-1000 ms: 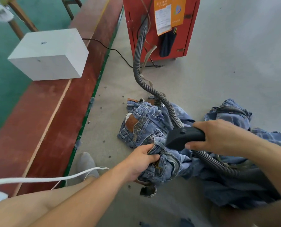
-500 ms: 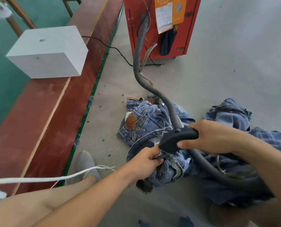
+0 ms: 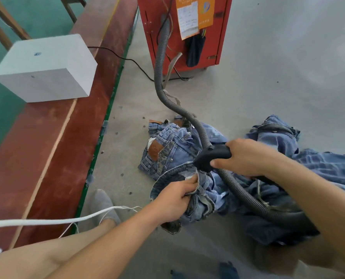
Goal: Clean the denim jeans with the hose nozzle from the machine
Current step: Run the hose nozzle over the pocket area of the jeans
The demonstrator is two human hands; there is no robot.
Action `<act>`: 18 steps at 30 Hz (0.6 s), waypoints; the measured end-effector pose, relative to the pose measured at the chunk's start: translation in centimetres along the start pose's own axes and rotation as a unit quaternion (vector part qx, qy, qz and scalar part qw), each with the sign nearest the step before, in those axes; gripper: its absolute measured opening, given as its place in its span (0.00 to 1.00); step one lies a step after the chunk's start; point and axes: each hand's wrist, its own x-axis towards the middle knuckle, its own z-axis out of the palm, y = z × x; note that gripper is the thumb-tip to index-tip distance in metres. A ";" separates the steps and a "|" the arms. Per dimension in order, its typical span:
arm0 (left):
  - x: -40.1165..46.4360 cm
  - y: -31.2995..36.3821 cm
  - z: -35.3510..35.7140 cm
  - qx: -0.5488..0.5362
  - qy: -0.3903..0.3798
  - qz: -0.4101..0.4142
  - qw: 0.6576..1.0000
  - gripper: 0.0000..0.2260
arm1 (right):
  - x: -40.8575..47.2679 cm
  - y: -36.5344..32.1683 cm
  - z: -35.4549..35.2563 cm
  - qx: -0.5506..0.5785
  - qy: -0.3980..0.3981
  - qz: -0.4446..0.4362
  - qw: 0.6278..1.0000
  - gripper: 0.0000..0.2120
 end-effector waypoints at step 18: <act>-0.2 -2.0 -0.2 -0.407 -0.050 -0.400 0.820 0.14 | -4.0 0.9 -1.3 -0.174 0.207 -0.268 0.925 0.26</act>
